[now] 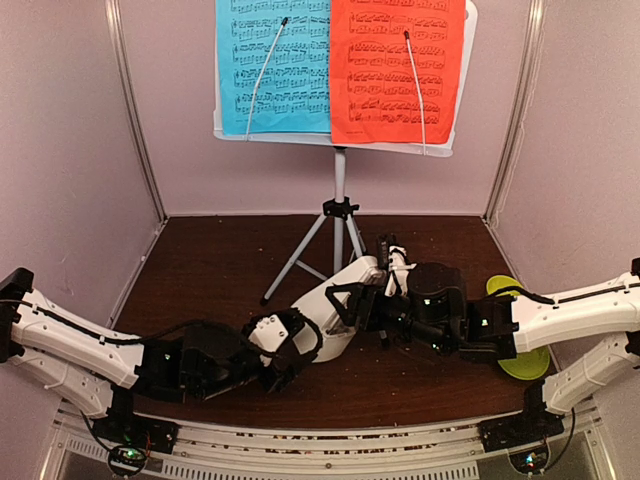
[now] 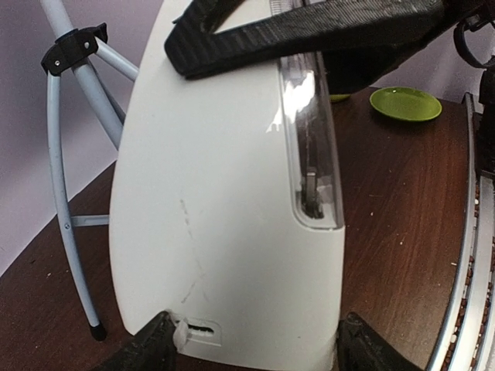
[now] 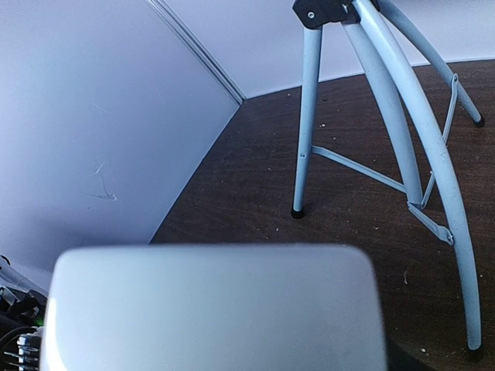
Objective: Set up the instrument practice props
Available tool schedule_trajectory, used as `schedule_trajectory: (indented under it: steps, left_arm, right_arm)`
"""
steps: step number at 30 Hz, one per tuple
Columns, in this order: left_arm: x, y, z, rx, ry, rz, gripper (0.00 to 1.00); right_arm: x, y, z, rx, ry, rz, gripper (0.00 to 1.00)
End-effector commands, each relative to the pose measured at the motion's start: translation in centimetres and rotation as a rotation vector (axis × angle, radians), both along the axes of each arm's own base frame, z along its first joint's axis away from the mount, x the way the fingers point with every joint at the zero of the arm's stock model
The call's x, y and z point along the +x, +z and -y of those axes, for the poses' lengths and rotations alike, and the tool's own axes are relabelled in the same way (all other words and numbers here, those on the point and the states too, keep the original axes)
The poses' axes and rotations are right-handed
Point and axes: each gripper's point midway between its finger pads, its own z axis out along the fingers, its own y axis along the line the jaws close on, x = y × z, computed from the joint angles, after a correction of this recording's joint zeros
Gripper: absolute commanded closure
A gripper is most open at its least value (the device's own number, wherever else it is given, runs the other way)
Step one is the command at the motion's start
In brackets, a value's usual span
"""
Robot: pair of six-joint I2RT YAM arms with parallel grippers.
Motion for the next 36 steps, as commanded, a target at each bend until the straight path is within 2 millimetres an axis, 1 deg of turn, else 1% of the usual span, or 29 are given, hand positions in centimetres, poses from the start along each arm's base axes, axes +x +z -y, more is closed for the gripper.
schedule_trajectory:
  steps: [1, 6, 11, 12, 13, 16, 19, 20, 24, 25, 27, 28, 31, 36]
  left_arm:
    - [0.0, 1.3, 0.6, -0.038, 0.000, 0.013, 0.29]
    - [0.1, 1.2, 0.4, -0.038, 0.009, 0.010, 0.32]
    - [0.1, 1.2, 0.3, -0.049, 0.013, 0.006, 0.31]
    - [0.2, 1.2, 0.1, -0.053, 0.017, 0.005, 0.30]
    - [0.2, 1.3, 0.0, -0.057, 0.024, 0.006, 0.27]
    - [0.5, 2.3, -1.0, -0.104, 0.059, 0.005, 0.14]
    - [1.0, 3.4, -2.6, -0.159, 0.103, 0.003, 0.03]
    - [1.1, 3.7, -3.1, -0.176, 0.114, -0.005, 0.02]
    - [2.5, 4.1, -5.7, -0.240, 0.207, -0.061, 0.02]
    - [2.7, 4.5, -6.4, -0.269, 0.227, -0.073, 0.02]
    - [3.2, 4.3, -7.7, -0.301, 0.268, -0.098, 0.02]
    - [3.4, 4.4, -8.1, -0.312, 0.282, -0.106, 0.02]
    - [3.7, 4.2, -9.1, -0.325, 0.313, -0.125, 0.02]
    - [3.9, 3.8, -10.0, -0.332, 0.341, -0.138, 0.02]
  right_arm:
    - [-0.1, 6.2, -0.6, 0.201, -0.002, 0.056, 1.00]
    - [-0.1, 6.1, -0.5, 0.197, -0.004, 0.057, 1.00]
    - [-0.1, 6.0, -0.5, 0.195, -0.008, 0.057, 1.00]
    - [0.0, 6.0, -0.5, 0.191, -0.008, 0.059, 1.00]
    - [0.0, 5.9, -0.5, 0.188, -0.008, 0.060, 1.00]
    - [0.1, 5.3, -0.6, 0.149, -0.021, 0.063, 1.00]
    - [0.6, 4.3, -0.8, 0.068, -0.061, 0.083, 1.00]
    - [0.6, 3.9, -1.0, 0.035, -0.071, 0.091, 1.00]
    - [0.9, 2.2, -1.8, -0.095, -0.147, 0.097, 1.00]
    - [1.1, 1.7, -1.9, -0.130, -0.178, 0.100, 1.00]
    - [1.3, 0.5, -2.5, -0.181, -0.203, 0.101, 1.00]
    - [1.3, -0.4, -3.0, -0.211, -0.211, 0.100, 1.00]
    - [1.3, -1.8, -4.1, -0.266, -0.233, 0.107, 1.00]
    - [1.7, -3.5, -5.8, -0.344, -0.280, 0.101, 0.99]
